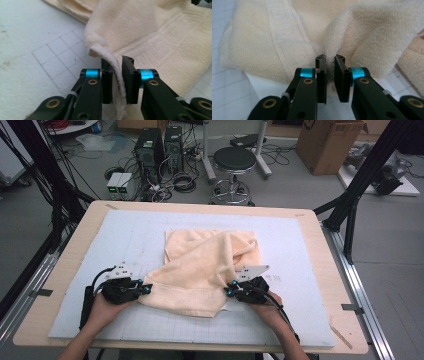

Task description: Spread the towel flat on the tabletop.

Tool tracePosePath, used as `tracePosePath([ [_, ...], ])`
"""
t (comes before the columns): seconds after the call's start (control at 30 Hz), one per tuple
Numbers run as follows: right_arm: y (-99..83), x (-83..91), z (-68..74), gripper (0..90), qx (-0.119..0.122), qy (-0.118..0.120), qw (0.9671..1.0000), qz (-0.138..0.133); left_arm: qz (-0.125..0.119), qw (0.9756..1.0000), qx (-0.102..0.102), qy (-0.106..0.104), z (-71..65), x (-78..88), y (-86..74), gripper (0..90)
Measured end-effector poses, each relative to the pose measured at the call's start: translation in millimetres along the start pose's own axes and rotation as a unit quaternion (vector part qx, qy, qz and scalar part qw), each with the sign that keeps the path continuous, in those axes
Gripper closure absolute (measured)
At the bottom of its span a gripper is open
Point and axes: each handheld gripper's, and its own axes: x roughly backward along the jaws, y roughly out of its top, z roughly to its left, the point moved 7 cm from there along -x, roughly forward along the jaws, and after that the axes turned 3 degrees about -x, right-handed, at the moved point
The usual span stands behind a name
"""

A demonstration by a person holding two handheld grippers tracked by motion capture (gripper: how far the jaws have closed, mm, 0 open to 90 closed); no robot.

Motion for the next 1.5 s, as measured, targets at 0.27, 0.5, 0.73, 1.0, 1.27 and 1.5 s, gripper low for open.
tracePosePath([
  [0.27, 10.7, 46.8, 10.2, 83.1, 0.009, 0.005, 0.9984, -0.056, -0.044, 0.9988, -0.006, -0.02, -18.4, 14.8, 19.4, 85.6],
  [0.5, 20.0, 97.2, 30.8, 82.5, 0.034, 0.032, 0.9953, -0.085, -0.066, 0.9956, -0.031, -0.058, -55.6, 34.6, 35.4, 85.7],
  [0.73, 17.6, 111.7, 15.7, 66.8, 0.004, 0.026, 0.9931, -0.114, -0.076, 0.9952, -0.031, -0.053, -51.4, 37.9, 33.6, 56.5],
  [1.0, 12.6, 60.2, -22.0, 53.6, -0.019, -0.012, 0.9978, -0.063, -0.048, 0.9972, -0.046, -0.036, -37.4, -15.4, 41.8, 46.9],
  [1.27, -9.5, 27.2, -31.1, 70.0, -0.031, -0.008, 0.9995, -0.004, 0.035, 0.9977, -0.04, -0.043, -29.2, -64.0, 31.5, 60.8],
  [1.5, -3.4, 33.4, -18.4, 83.7, -0.013, 0.007, 0.9997, -0.018, 0.005, 0.9965, -0.072, -0.041, -41.5, -38.0, 36.9, 83.3],
])
